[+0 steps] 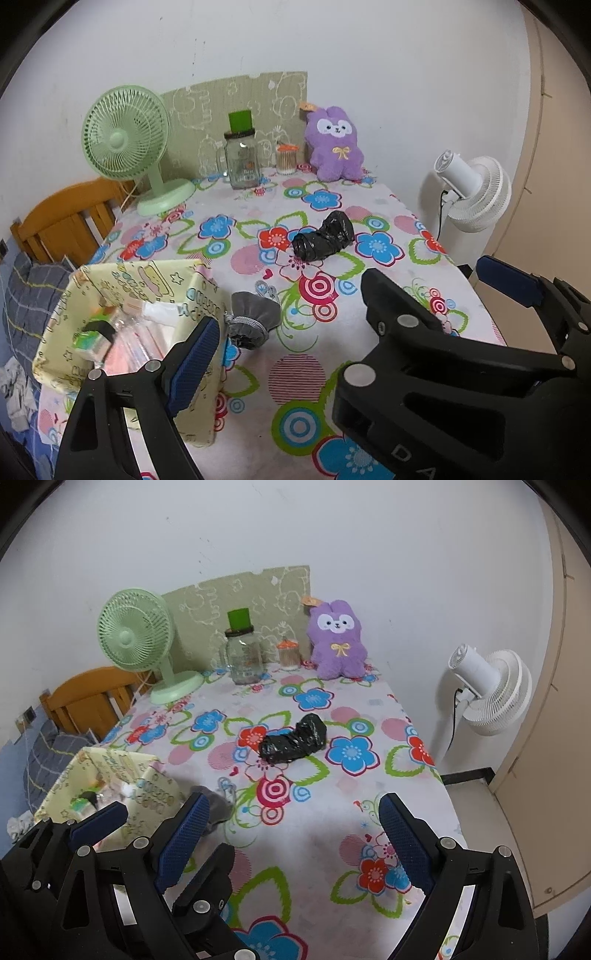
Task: Organize soft objects
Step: 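Move the left tool to the grey drawstring pouch and close on it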
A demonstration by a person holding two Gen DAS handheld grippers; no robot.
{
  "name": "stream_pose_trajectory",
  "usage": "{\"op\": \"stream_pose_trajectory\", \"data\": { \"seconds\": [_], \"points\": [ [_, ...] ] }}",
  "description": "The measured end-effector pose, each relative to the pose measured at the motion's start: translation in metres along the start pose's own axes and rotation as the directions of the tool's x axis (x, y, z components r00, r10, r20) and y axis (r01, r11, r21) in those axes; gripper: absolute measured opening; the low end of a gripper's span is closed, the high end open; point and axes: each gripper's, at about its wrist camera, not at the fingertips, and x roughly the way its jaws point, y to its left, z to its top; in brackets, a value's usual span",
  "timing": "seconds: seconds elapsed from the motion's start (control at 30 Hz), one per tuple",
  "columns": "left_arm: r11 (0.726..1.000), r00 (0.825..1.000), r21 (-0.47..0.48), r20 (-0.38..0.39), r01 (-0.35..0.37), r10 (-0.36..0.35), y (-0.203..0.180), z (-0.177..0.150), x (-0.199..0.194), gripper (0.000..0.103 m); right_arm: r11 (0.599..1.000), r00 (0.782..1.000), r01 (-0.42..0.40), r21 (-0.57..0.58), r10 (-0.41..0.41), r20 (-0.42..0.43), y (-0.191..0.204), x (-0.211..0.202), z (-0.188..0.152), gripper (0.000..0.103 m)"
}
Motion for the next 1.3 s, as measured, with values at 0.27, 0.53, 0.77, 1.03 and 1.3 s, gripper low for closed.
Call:
{"op": "stream_pose_trajectory", "data": {
  "seconds": [0.27, 0.53, 0.77, 1.03, 1.3],
  "points": [
    [0.999, 0.999, -0.035, -0.040, -0.024, 0.022, -0.004, 0.004, 0.033, 0.090, 0.999, 0.999, 0.003, 0.034, -0.002, -0.046, -0.015, 0.034, 0.000, 0.095],
    [0.995, 0.994, -0.065, -0.077, -0.077, 0.072, -0.003, 0.009, 0.064, 0.090, 0.999, 0.997, 0.020, 0.030, -0.018, -0.069, -0.024, 0.066, 0.004, 0.095],
    [0.990, 0.987, -0.087, -0.128, -0.111, 0.100, 0.001, 0.007, 0.091, 0.088, 0.999, 0.994, 0.019, 0.027, -0.016, -0.110, -0.026, 0.095, 0.002, 0.095],
    [0.979, 0.977, -0.093, -0.125, -0.183, 0.170, 0.000, 0.006, 0.108, 0.085, 0.999, 0.989, 0.032, 0.031, -0.027, -0.148, -0.031, 0.117, -0.001, 0.095],
    [0.975, 0.972, -0.086, -0.137, -0.203, 0.191, 0.003, 0.008, 0.125, 0.080, 0.998, 0.984, 0.044, 0.040, -0.036, -0.176, -0.033, 0.133, -0.004, 0.095]
  ]
}}
